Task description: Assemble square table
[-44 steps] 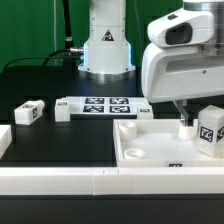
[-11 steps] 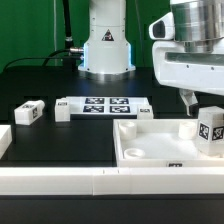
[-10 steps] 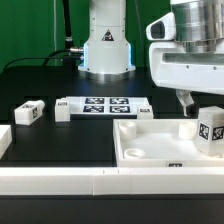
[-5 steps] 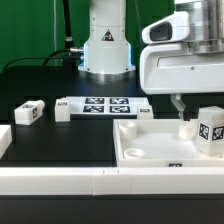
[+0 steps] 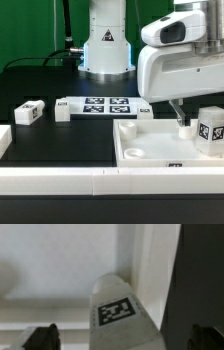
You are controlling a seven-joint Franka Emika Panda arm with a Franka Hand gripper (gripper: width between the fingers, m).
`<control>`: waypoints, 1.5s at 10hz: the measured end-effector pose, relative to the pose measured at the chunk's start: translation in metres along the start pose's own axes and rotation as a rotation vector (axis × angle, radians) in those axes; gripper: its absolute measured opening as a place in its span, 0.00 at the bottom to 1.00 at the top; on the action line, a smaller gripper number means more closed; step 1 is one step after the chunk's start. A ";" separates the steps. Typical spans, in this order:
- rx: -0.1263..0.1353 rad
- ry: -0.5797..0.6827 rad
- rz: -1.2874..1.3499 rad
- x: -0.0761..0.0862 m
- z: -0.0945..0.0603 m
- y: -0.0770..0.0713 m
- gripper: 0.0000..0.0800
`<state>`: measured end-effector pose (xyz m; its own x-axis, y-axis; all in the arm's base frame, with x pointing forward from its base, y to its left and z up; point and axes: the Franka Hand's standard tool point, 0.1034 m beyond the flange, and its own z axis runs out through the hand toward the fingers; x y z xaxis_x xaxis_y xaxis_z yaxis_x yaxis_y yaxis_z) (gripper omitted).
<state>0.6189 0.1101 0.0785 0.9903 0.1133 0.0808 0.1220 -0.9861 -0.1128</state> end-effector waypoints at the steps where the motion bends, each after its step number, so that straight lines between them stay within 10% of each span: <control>1: -0.013 0.000 -0.041 0.001 0.000 -0.001 0.81; 4: -0.018 0.000 -0.063 0.000 0.000 -0.002 0.66; 6: -0.020 0.000 -0.033 0.000 0.000 0.000 0.36; 15: 0.014 0.013 0.951 -0.001 0.002 -0.006 0.36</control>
Offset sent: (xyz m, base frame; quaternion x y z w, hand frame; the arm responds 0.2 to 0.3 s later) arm 0.0000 0.0000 0.0000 0.0000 0.0000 0.0000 1.0000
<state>0.6170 0.1159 0.0770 0.6738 -0.7378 -0.0403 -0.7343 -0.6624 -0.1485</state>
